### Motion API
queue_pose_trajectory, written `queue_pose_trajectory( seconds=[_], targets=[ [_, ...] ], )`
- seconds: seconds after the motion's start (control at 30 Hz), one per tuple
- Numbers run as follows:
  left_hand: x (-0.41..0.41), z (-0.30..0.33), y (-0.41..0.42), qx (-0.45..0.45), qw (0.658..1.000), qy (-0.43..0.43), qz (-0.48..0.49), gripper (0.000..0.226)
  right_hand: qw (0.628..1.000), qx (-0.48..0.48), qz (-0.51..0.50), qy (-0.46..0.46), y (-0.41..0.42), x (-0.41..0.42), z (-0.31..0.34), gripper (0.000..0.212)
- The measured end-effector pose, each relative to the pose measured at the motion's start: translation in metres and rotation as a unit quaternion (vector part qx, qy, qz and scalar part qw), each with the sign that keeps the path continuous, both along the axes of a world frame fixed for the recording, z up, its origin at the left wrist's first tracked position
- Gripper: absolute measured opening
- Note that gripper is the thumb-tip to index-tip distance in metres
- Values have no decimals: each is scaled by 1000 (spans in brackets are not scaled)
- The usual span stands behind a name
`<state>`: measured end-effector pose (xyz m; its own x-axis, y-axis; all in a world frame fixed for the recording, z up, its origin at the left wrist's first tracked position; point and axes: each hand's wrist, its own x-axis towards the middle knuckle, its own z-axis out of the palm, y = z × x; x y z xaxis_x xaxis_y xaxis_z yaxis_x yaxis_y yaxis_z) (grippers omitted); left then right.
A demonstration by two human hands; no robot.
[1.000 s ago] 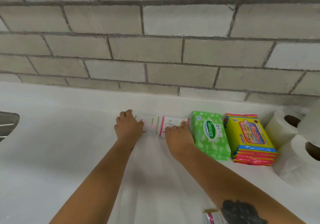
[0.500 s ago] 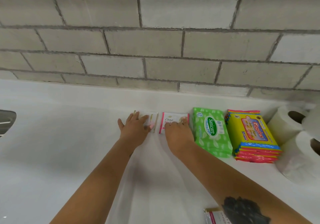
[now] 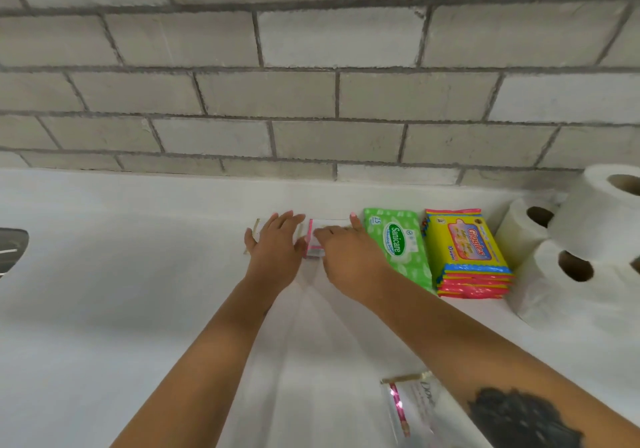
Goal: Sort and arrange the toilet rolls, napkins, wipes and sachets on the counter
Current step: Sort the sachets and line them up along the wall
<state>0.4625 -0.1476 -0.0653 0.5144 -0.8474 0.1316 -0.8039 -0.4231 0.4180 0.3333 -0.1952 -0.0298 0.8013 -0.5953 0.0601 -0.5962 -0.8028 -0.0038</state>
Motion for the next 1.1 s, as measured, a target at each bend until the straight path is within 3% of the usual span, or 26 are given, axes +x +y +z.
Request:
queue_pose_trajectory(
  seconds=[0.23, 0.47, 0.87, 1.1],
  targets=[
    [-58, 24, 38, -105, 994, -3, -21, 43, 990, 37, -37, -133, 29, -86, 35, 43],
    [-120, 35, 98, -107, 993, 36, -28, 39, 969, 101, -102, -203, 68, -173, 39, 38],
    [-197, 0, 151, -3, 995, 91, -45, 41, 963, 152, -111, -191, 117, -264, 4, 33],
    [-209, -4, 107, 166, 981, 44, -88, 80, 964, 164, -106, -180, 136, -295, -7, 32]
  ],
)
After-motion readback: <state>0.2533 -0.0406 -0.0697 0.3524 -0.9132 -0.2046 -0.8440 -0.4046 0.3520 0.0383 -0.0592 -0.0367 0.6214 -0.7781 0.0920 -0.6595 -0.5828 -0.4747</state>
